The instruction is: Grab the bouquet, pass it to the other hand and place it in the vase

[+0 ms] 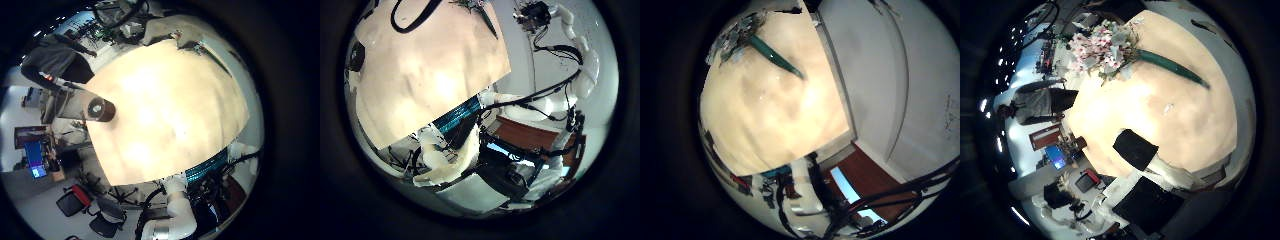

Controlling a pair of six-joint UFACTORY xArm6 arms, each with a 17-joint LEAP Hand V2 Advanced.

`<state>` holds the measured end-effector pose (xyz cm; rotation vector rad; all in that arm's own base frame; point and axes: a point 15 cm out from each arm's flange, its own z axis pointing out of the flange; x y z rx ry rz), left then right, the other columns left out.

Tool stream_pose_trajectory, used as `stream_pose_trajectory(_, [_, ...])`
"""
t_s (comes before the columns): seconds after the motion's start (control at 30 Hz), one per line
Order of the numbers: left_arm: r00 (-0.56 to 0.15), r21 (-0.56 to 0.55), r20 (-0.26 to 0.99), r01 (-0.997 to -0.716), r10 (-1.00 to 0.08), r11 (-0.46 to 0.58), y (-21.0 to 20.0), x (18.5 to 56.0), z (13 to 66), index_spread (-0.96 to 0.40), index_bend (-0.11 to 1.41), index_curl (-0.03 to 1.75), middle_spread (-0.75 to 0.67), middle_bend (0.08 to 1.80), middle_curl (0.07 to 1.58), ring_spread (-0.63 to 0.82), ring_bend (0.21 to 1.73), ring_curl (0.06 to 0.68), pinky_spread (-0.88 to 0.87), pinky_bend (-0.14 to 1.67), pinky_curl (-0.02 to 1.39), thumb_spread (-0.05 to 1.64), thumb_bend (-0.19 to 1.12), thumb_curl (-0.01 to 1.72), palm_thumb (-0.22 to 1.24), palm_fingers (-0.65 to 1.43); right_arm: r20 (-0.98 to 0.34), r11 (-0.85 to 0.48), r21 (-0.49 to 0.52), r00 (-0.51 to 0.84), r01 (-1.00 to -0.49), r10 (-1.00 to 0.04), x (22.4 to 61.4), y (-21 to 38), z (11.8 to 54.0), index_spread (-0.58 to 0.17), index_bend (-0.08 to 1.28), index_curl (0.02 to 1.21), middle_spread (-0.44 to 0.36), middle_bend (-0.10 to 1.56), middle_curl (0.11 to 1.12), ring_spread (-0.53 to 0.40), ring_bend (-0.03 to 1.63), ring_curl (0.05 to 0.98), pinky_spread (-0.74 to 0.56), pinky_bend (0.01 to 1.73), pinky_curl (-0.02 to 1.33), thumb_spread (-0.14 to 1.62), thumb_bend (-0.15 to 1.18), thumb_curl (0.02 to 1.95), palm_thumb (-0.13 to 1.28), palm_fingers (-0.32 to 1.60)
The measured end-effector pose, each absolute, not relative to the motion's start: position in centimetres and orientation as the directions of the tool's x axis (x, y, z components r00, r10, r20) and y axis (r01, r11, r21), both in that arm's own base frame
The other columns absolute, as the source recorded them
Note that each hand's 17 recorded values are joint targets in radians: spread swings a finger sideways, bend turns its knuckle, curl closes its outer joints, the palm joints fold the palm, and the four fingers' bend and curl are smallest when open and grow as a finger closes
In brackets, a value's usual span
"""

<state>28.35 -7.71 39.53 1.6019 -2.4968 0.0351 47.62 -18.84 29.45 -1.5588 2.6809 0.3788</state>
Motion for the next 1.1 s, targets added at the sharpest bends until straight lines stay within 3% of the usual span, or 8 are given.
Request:
stream_pose_trajectory(0.13, [-0.407,0.076,0.162,-0.903,-0.899,0.423,-7.9,28.3,39.5,0.0,0.18,0.35,0.28,0.19,0.33,0.51,0.48,0.19,0.61,0.38,0.15,1.07,-0.02,0.31,0.28,0.17,-0.124,0.476,0.281,-0.523,-0.833,-0.843,48.2,-19.2,24.1,-0.14,0.18,0.31,0.057,0.39,0.4,-0.018,0.78,0.245,0.24,0.55,0.23,1.08,-0.02,0.36,0.44,0.37])
stream_pose_trajectory(0.27, [-0.403,0.069,0.161,-0.906,-0.901,0.418,-7.9,28.3,39.8,0.0,0.18,0.35,0.28,0.19,0.33,0.51,0.48,0.19,0.61,0.38,0.14,1.07,-0.02,0.31,0.28,0.17,-0.119,0.519,0.271,-0.563,-0.811,-0.818,49.4,-21.4,20.9,-0.137,0.19,0.32,0.07,0.39,0.4,-0.008,0.78,0.242,0.25,0.54,0.21,1.08,-0.02,0.37,0.47,0.37])
stream_pose_trajectory(0.47, [-0.404,0.072,0.161,-0.905,-0.9,0.419,-8.4,27.9,40.0,0.0,0.18,0.35,0.28,0.19,0.33,0.51,0.48,0.19,0.61,0.37,0.14,1.07,-0.02,0.31,0.28,0.17,-0.102,0.525,0.342,-0.587,-0.779,-0.803,48.9,-22.0,15.6,-0.136,0.19,0.34,0.076,0.4,0.4,0.0,0.77,0.237,0.25,0.51,0.2,1.07,-0.02,0.37,0.5,0.37])
stream_pose_trajectory(1.1, [-0.396,0.087,0.157,-0.907,-0.905,0.412,-9.5,28.0,39.9,0.0,0.18,0.35,0.27,0.19,0.33,0.51,0.47,0.191,0.6,0.37,0.14,1.07,-0.02,0.31,0.28,0.18,-0.074,0.531,0.325,-0.581,-0.782,-0.81,50.3,-22.7,10.0,-0.14,0.19,0.37,0.079,0.39,0.4,0.018,0.75,0.226,0.28,0.46,0.17,1.05,-0.02,0.39,0.53,0.4])
